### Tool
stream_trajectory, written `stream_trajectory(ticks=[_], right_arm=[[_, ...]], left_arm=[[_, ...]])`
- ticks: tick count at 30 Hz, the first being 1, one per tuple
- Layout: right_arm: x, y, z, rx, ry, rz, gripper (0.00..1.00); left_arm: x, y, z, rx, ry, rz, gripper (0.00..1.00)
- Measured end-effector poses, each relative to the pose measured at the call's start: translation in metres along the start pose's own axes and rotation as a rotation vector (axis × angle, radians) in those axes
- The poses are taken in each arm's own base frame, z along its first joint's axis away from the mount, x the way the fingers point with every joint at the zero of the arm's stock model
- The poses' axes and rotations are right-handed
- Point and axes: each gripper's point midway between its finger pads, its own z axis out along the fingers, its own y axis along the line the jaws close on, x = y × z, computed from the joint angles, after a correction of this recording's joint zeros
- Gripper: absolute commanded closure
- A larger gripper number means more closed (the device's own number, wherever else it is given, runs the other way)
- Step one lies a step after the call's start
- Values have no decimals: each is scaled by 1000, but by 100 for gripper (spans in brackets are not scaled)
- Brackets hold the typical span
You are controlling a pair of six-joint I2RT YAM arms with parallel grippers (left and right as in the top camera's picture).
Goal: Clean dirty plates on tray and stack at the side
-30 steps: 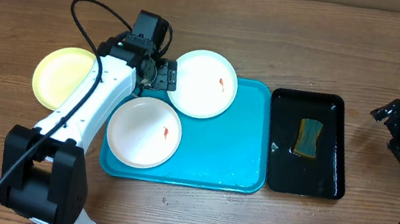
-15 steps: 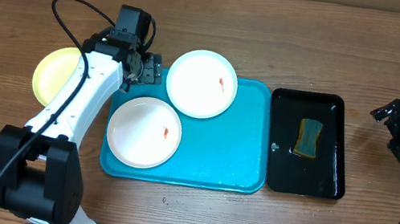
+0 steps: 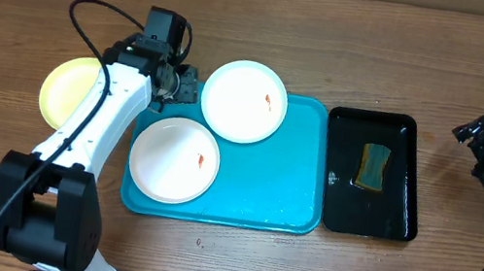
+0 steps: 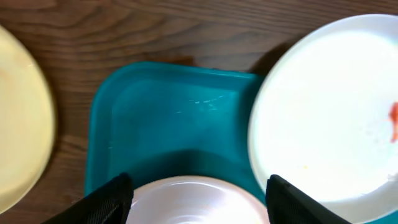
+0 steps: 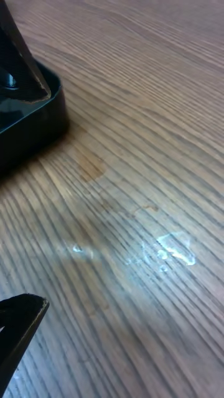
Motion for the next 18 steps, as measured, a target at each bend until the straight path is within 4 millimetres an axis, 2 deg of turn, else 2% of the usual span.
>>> stream_trajectory(ticks=[2, 4, 6, 10, 14, 18], right_arm=[[1, 0, 0, -2, 4, 6, 0], [10, 2, 0, -14, 44, 25, 0], [20, 11, -1, -69, 93, 39, 10], [42, 32, -5, -154, 190, 24, 22], [72, 58, -7, -113, 286, -60, 14], [106, 73, -3, 25, 343, -211, 14]], left_arm=[[-2, -7, 4, 22, -5, 7, 27], [-1, -15, 13, 43, 4, 15, 27], [2, -20, 24, 58, 24, 22, 27], [10, -26, 50, 71, 68, 29, 30], [10, -31, 63, 85, 66, 34, 30], [4, -34, 63, 98, 41, 34, 31]])
